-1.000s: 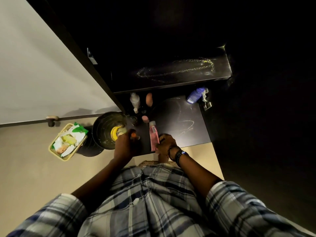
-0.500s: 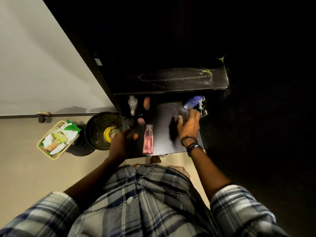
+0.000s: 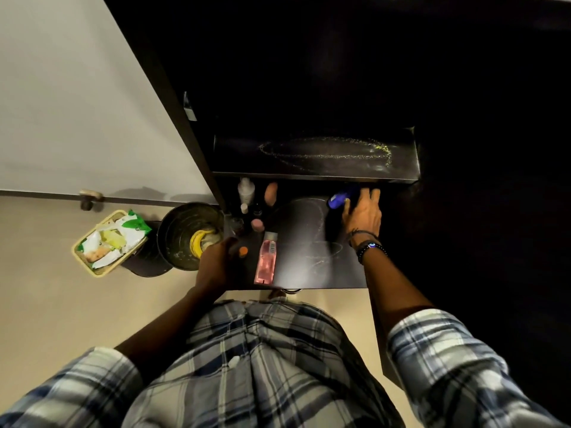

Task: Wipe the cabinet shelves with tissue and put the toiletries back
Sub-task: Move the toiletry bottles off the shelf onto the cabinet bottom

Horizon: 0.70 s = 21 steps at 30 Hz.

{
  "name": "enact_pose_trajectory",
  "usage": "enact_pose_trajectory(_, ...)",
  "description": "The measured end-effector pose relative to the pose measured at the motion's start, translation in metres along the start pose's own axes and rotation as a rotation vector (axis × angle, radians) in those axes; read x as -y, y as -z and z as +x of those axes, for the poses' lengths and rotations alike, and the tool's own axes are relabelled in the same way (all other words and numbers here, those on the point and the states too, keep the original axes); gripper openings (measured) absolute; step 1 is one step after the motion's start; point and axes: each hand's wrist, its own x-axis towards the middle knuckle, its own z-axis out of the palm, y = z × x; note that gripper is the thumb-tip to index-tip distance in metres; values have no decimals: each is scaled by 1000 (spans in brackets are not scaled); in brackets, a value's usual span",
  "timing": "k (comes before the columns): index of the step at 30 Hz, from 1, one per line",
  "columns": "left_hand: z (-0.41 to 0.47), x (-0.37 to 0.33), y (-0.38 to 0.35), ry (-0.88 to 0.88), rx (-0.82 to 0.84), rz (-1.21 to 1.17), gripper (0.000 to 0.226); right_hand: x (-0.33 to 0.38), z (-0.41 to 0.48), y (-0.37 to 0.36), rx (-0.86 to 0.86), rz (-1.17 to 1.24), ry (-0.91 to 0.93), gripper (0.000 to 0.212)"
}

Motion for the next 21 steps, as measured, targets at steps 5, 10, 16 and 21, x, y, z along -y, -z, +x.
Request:
enact_pose_trajectory(5,-5,0,-2,31,17,-3,31,2,6,-5,37,49,-58,37)
enact_pose_trajectory(10,-6,7,-6,44,26,-26,28,12,24,-14,107,82,-231,63)
enact_pose_trajectory(16,-9,4,-7,30,-20,-77,38,27,19,-36,170,60,-335,73)
enact_pose_trajectory(21,-8,19,-5,69,-6,-98,52,15,0,-72,301,184,-400,91)
